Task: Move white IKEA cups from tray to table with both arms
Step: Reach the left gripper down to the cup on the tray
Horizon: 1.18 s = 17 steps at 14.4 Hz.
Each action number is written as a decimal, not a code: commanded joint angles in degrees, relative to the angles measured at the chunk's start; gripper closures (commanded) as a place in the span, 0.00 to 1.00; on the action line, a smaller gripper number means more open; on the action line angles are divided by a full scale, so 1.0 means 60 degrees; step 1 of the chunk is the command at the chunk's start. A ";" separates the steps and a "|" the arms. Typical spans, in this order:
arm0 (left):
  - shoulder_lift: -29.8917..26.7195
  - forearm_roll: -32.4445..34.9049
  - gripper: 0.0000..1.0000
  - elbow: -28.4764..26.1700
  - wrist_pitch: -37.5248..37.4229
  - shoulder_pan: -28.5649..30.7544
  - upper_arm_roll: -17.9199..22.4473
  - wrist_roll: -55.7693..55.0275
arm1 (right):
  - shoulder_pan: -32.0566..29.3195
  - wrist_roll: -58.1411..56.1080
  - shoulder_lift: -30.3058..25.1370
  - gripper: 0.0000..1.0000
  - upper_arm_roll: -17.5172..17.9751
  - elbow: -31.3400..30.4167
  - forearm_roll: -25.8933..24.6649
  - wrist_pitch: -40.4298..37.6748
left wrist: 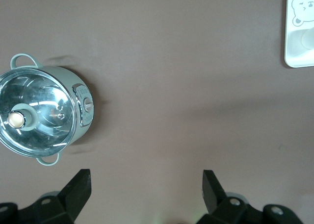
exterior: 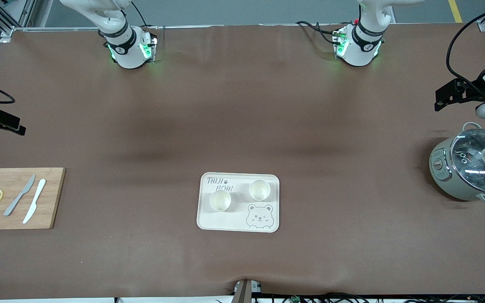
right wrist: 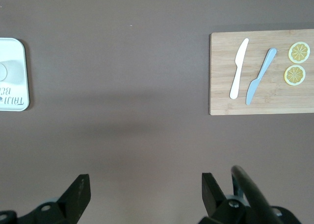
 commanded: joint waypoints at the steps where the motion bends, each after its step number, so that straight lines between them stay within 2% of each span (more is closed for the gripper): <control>1: 0.0115 0.0225 0.00 0.0233 -0.0142 0.0047 -0.0070 0.0082 | -0.0021 0.0026 -0.0061 0.00 0.0022 -0.0080 0.0113 0.0076; 4: 0.0101 0.0152 0.00 0.0233 -0.0112 0.0003 -0.0171 0.0010 | -0.0006 0.0026 -0.0061 0.00 0.0022 -0.0080 0.0113 0.0076; 7: 0.0788 0.0180 0.00 0.0262 0.0340 0.0003 -0.1136 -0.0879 | -0.0021 0.0026 -0.0061 0.00 0.0022 -0.0080 0.0113 0.0076; 8: 0.1094 0.0196 0.00 0.0465 0.0545 -0.0070 -0.1226 -0.1436 | -0.0007 0.0026 -0.0061 0.00 0.0022 -0.0080 0.0113 0.0076; 10: 0.1986 0.0196 0.00 0.1443 0.0591 -0.0362 -0.1533 -0.2492 | -0.0006 0.0026 -0.0061 0.00 0.0022 -0.0080 0.0128 0.0061; 12: 0.2705 0.0196 0.00 0.2090 0.0678 -0.0917 -0.1491 -0.3109 | -0.0021 0.0026 -0.0061 0.00 0.0022 -0.0066 0.0142 0.0061; 17: 0.4111 0.0196 0.00 0.2443 0.2419 -0.2192 -0.1388 -0.4940 | -0.0021 0.0012 -0.0061 0.00 0.0022 -0.0021 0.0128 0.0046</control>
